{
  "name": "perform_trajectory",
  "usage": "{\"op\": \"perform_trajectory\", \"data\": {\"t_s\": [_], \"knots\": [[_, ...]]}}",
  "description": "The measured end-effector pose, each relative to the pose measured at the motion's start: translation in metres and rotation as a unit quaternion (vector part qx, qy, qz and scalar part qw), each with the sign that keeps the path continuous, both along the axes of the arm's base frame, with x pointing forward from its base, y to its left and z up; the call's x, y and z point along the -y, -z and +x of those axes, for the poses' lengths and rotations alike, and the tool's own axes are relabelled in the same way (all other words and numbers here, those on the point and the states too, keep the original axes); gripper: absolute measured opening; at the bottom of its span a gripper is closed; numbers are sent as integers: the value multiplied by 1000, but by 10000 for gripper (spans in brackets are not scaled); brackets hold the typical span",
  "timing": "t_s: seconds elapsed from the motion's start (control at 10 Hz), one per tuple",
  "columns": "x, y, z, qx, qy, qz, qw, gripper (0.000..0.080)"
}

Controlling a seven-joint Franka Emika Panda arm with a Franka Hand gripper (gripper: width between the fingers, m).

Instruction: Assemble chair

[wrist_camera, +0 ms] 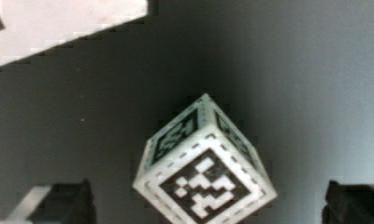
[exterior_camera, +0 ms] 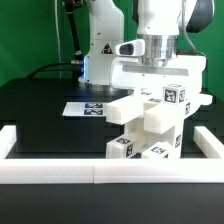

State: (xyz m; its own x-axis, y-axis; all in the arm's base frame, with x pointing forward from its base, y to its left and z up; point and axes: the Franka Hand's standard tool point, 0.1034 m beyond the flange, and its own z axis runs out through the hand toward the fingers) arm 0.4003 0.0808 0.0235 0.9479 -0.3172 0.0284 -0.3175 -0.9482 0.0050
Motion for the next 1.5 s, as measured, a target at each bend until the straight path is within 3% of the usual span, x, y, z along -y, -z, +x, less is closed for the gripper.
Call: {"op": "perform_trajectory", "data": {"t_s": [0.3, 0.9, 1.0, 1.1, 1.2, 1.5], "knots": [[3, 11, -9, -3, -4, -10, 1000, 649], [2, 15, -8, -3, -7, -13, 1000, 649], [2, 16, -9, -5, -7, -13, 1000, 513], [2, 16, -9, -5, -7, -13, 1000, 513], [2, 16, -9, -5, -7, -14, 1000, 382], [3, 16, -9, -5, -7, -14, 1000, 385]]}}
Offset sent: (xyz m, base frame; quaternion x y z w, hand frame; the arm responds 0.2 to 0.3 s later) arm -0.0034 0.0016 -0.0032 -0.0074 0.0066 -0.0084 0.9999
